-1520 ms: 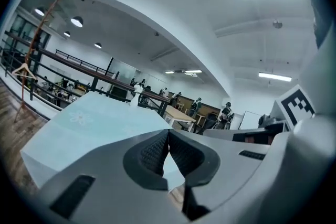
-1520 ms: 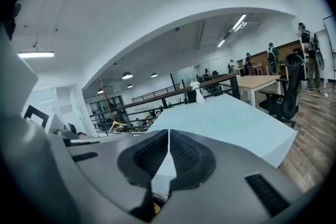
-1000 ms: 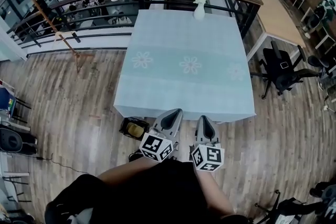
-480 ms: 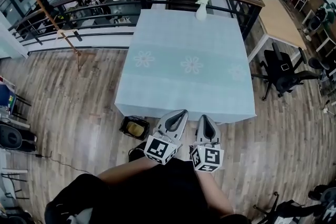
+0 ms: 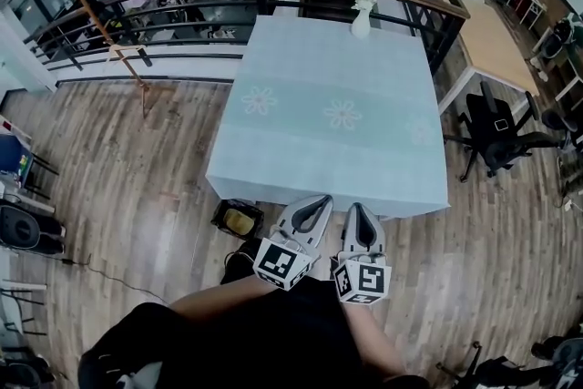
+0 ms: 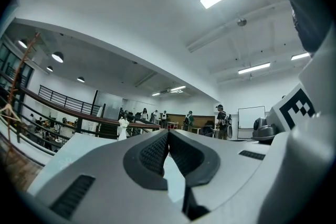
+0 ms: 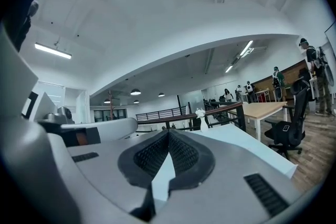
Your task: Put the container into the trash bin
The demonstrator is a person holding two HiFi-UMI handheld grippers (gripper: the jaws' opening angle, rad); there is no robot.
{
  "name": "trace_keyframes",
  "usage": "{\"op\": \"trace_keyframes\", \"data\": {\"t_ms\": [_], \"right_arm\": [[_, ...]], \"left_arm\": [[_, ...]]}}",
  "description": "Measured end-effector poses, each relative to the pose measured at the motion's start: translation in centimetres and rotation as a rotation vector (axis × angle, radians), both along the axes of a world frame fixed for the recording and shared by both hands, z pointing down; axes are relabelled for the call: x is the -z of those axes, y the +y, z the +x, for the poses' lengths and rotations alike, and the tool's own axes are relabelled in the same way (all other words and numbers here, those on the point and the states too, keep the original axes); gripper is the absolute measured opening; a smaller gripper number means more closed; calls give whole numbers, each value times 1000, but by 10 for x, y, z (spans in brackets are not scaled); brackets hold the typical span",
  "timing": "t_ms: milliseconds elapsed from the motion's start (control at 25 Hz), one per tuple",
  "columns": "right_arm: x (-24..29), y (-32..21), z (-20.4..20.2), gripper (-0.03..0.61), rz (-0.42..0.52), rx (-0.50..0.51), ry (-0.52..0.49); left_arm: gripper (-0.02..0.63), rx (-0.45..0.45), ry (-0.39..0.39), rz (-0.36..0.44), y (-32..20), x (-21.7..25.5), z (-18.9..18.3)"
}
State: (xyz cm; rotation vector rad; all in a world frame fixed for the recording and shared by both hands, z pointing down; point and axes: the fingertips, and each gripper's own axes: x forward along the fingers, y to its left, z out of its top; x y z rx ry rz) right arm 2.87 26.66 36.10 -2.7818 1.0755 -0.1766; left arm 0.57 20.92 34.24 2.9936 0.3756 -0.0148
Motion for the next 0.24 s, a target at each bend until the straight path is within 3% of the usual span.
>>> {"op": "trace_keyframes", "data": {"t_ms": [240], "right_arm": [[0, -2, -3, 32, 4, 1, 10]], "left_arm": [[14, -4, 8, 20, 2, 1, -4]]}}
